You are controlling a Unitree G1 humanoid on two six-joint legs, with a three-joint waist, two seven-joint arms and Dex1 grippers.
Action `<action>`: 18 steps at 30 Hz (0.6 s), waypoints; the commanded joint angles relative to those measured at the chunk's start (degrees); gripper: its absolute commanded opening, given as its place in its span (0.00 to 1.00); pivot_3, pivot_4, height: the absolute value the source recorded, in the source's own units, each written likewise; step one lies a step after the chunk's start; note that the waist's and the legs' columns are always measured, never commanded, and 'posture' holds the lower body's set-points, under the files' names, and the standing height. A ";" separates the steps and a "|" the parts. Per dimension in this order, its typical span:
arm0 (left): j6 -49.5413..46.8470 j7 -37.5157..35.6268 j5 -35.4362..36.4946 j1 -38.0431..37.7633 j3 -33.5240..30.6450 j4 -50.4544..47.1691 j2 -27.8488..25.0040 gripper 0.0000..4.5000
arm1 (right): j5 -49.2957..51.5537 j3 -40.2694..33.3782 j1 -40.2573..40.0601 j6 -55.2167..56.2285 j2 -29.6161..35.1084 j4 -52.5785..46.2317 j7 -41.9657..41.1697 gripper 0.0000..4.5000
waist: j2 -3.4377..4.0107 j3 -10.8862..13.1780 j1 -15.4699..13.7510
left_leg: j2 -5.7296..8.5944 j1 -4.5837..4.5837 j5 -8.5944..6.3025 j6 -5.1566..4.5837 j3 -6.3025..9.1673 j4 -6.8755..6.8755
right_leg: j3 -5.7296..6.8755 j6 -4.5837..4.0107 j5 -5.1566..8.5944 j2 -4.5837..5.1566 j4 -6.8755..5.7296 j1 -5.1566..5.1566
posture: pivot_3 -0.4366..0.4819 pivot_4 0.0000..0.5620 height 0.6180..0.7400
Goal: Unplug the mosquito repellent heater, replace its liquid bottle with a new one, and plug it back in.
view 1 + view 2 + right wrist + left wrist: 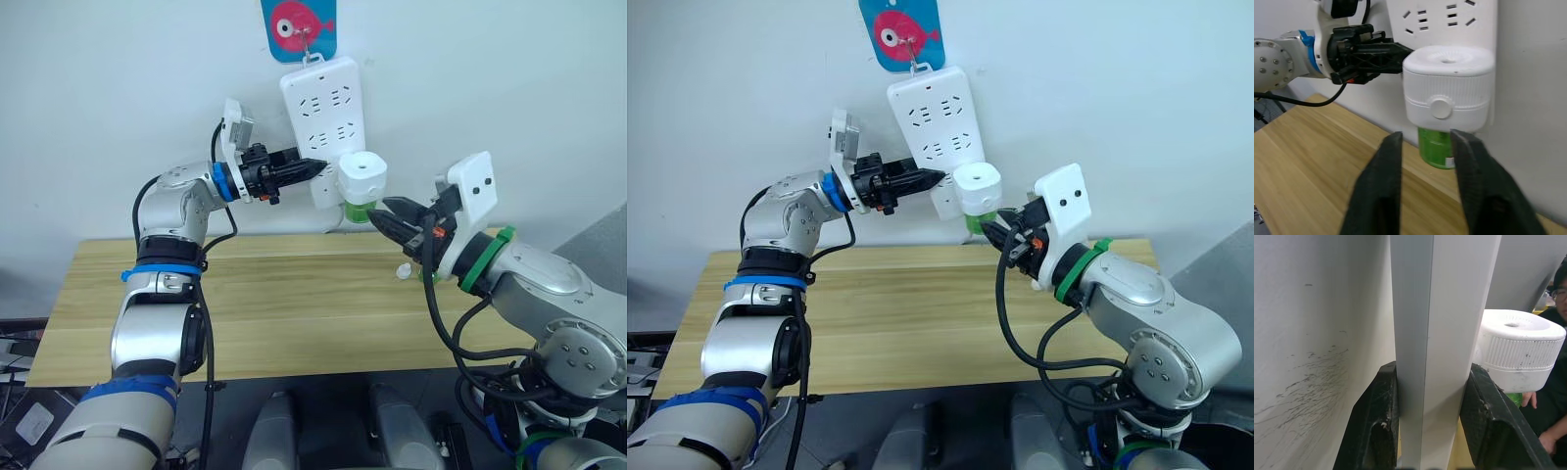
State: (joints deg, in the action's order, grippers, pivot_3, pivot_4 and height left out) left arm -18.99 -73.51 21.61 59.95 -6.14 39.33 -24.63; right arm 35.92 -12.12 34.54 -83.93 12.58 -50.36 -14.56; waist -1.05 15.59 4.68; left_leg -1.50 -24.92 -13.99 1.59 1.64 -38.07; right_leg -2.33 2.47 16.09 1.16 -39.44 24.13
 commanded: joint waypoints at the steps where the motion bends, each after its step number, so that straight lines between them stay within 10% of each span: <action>1: 0.43 1.14 -0.63 0.12 -0.54 1.21 -1.89 0.51 | 0.79 0.55 0.06 3.53 0.36 0.35 -0.45 0.06 | 0.00 0.00 0.10 | 0.00 0.01 0.00 0.00 -0.02 0.00 | -0.02 0.00 0.00 0.00 0.00 0.00 | 0.35 0.46 1.00; 8: -1.07 0.82 -0.09 -1.94 -1.17 -0.82 -6.88 0.99 | 0.86 3.85 -1.84 8.24 -0.24 2.13 0.17 0.00 | 0.00 0.00 0.33 | -0.06 0.05 0.00 0.00 -0.03 0.02 | -0.02 0.00 0.00 -0.11 -0.12 0.06 | 0.39 0.44 1.00; 18: -7.19 -1.86 2.02 -7.10 -1.18 -10.18 -14.52 0.99 | -2.84 14.40 -3.13 18.18 -3.21 8.59 1.29 0.00 | 0.00 0.00 -0.20 | -0.11 0.04 0.02 0.05 -0.02 0.03 | -0.02 -0.01 0.00 -0.08 -0.21 0.14 | 0.44 0.41 1.00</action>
State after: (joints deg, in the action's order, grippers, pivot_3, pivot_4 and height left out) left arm -25.05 -74.47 22.19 53.11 -6.57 33.29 -37.92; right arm 34.29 0.90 30.94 -69.31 9.77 -42.19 -13.31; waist -1.05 15.59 4.48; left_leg -1.59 -24.88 -13.95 1.66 1.63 -38.05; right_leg -2.34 2.47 16.10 1.09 -39.65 24.26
